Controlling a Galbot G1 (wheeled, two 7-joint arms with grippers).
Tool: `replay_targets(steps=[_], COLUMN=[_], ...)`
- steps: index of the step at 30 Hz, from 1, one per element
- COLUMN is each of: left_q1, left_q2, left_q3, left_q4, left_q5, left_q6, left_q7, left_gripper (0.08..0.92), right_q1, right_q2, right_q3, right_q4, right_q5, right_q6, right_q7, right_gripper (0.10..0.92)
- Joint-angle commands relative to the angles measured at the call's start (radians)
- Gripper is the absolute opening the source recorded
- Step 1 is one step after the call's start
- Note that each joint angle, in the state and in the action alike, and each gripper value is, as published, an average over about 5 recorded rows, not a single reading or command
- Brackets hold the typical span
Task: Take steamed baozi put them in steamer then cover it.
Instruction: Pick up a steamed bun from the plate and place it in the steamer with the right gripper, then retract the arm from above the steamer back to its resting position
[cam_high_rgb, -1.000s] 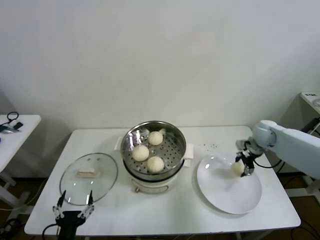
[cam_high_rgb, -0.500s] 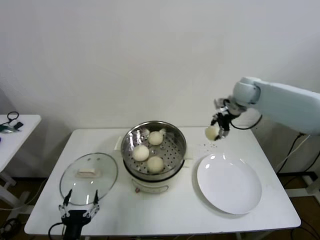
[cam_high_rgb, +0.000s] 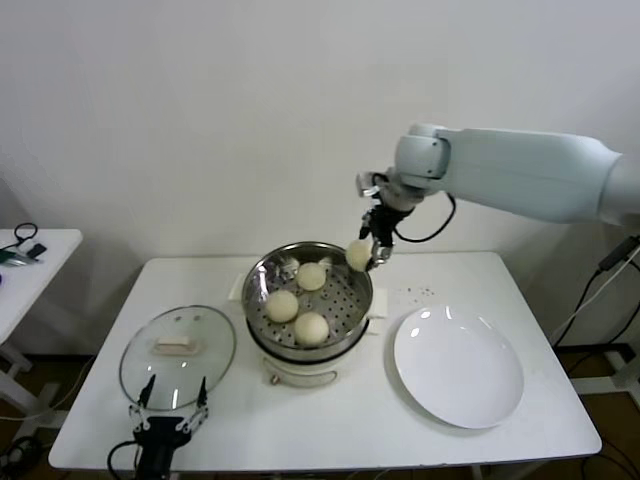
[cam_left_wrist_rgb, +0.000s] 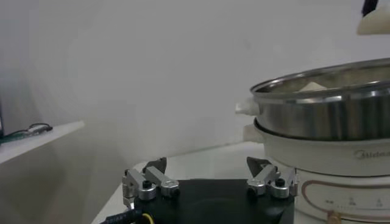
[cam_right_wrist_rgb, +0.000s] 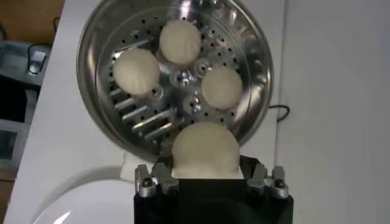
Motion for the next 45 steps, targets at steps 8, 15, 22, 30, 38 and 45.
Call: replay_targets(steps=[8,15,22,30,38,45], left_q1=[-0.014,-0.025,-0.038,-0.048,-0.049,-0.041], left_q2=[0.014,0.014,0.009,0.012,0.015,0.019], left_q3=[-0.013,-0.015,-0.010,-0.009,-0.010,-0.010], left_q4=[0.025,0.052,0.055,0.063,0.060,0.052], left_q5=[-0.019,-0.025,-0.020,-0.018,-0.019,-0.021], left_q6=[-0.011,-0.013,-0.003,0.001,0.002,0.006], left_q7=[-0.001,-0.002,-0.002,-0.003,-0.003,-0.004], left_gripper=[0.823,0.823,0.823,0.823,0.823,0.823], right_q1=[-0.127,-0.176,-0.201,-0.197,-0.139,-0.083], right_q2=[0.205,0.201,0.208,0.195,0.156,0.058], right_q3=[-0.071,-0.078,-0.065,-0.051,-0.016,0.056], right_q4=[-0.104,-0.131,-0.168,-0.158,-0.116,-0.042], right_q5=[0.059,0.021,-0.021,-0.051,-0.031,-0.022], right_q6=[-0.028,-0.021,-0.004,0.004,0.010,0.032], right_q7=[0.046,0.044,0.025,0.016,0.012,0.015], right_gripper=[0.704,0.704,0.704,0.766,0.822,0.823])
